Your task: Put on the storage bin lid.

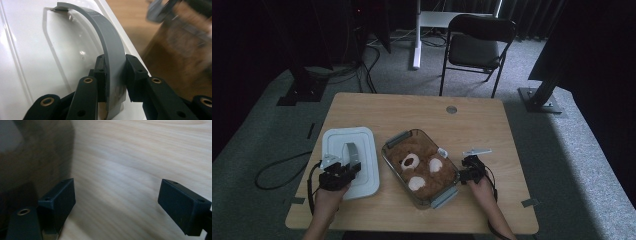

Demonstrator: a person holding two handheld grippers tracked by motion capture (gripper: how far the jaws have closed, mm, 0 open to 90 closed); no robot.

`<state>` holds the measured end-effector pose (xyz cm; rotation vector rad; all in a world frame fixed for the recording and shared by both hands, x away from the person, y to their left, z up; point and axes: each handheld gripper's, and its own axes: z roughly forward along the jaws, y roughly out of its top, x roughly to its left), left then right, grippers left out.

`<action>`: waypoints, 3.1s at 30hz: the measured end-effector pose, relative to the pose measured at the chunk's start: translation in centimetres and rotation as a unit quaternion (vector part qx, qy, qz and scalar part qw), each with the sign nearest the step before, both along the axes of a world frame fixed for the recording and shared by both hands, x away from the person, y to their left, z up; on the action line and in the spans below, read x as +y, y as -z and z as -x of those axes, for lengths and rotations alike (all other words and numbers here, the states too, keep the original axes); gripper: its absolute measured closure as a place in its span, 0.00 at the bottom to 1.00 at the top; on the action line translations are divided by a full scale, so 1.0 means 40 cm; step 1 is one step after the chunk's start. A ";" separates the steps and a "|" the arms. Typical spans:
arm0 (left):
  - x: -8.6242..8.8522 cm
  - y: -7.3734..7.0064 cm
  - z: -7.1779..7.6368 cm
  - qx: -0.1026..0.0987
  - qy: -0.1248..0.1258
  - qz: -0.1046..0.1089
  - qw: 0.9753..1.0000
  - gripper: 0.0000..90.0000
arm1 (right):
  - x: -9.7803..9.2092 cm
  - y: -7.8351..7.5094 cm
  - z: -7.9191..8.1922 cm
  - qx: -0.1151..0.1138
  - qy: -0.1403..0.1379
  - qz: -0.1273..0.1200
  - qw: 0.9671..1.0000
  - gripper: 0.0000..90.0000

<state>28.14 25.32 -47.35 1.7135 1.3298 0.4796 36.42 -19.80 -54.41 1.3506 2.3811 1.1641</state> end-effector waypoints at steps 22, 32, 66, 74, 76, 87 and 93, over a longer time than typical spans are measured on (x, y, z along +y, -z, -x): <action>-0.139 -0.188 0.098 -0.059 0.170 0.080 0.980 0.83 | 0.133 -0.013 0.053 -0.020 -0.102 0.002 0.995 0.15; -0.208 -0.171 0.075 -0.034 0.201 0.085 0.975 0.83 | 0.210 -0.026 0.074 -0.030 -0.131 0.002 0.991 0.15; -0.279 -0.109 0.089 0.047 0.108 0.043 0.992 0.72 | 0.151 -0.009 0.049 -0.036 -0.067 0.014 0.997 0.14; -0.288 -0.108 0.074 0.072 0.112 0.030 0.991 0.72 | 0.149 -0.010 0.050 -0.033 -0.063 0.012 0.997 0.14; -0.297 -0.112 0.074 0.066 0.120 0.009 0.990 0.67 | 0.151 -0.009 0.050 -0.034 -0.065 0.014 0.997 0.14; -0.297 -0.145 0.101 0.016 0.133 -0.004 0.991 0.34 | 0.136 -0.016 0.050 -0.037 -0.062 0.011 0.997 0.14; -0.263 -0.158 0.114 0.002 0.127 0.007 0.992 0.32 | 0.130 -0.020 0.050 -0.039 -0.057 0.008 0.998 0.14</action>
